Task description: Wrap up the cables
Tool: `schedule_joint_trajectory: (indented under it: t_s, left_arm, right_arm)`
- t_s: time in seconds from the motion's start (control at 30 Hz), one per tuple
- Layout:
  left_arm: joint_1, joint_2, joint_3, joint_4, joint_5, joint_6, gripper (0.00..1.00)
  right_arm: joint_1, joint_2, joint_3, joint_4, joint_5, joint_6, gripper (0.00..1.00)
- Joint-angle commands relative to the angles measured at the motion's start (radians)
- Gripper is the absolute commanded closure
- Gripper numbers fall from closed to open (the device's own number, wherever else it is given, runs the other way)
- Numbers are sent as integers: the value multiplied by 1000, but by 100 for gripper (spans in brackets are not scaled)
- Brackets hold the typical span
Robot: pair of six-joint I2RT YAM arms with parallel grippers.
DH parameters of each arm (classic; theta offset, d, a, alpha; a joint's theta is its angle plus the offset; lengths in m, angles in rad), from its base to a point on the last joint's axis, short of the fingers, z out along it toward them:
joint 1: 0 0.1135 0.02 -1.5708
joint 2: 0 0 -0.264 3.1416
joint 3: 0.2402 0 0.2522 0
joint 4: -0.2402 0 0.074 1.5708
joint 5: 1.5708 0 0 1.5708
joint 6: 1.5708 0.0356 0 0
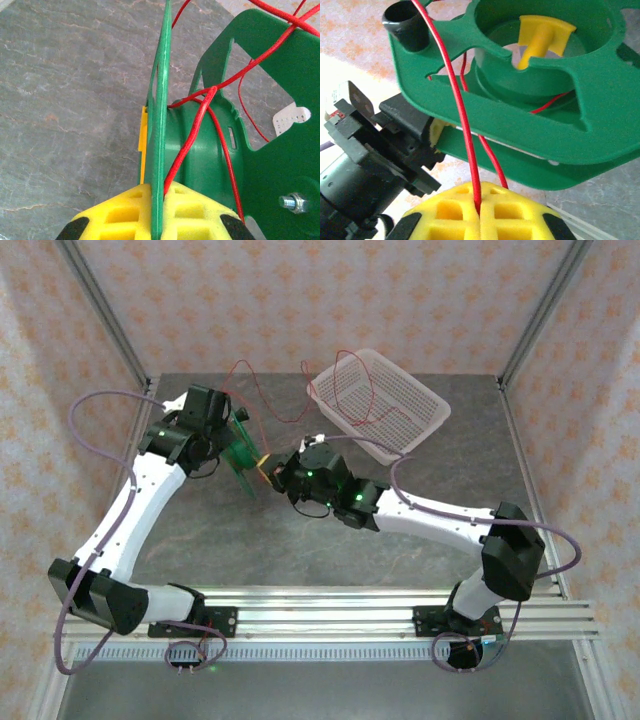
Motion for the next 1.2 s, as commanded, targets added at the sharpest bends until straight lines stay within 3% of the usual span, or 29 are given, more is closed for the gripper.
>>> schedule_joint_trajectory:
  t_s: [0.0,0.17,0.63,0.8,0.83,0.87,1.0,1.17]
  left_arm:
    - [46,-55,-1,178,-31,-90,100]
    - [84,-100,-54,231,51,-159,100]
    - [93,-158,-105,258,29,-249,100]
    - [94,-149,-87,267,70,-225,100]
    - [93,-144,-78,262,84,-212,100]
    - [94,-138,-67,268,110,-190,100]
    - [92,-96,-9,263,232,-68,100]
    - [71,-45,111,142,272,93,100]
  right_arm:
    - [27,-76,-47,49,6,24,100]
    - [31,-67,-133,161,24,85,100]
    - [110,-29,-173,227,87,70,100]
    - [98,-54,-310,300,191,133,100]
    - [88,-60,-310,279,183,127,96]
    - [79,-65,-304,252,173,113,83]
    - [58,-63,-226,164,110,2,65]
    - [23,-83,-199,132,45,-96,55]
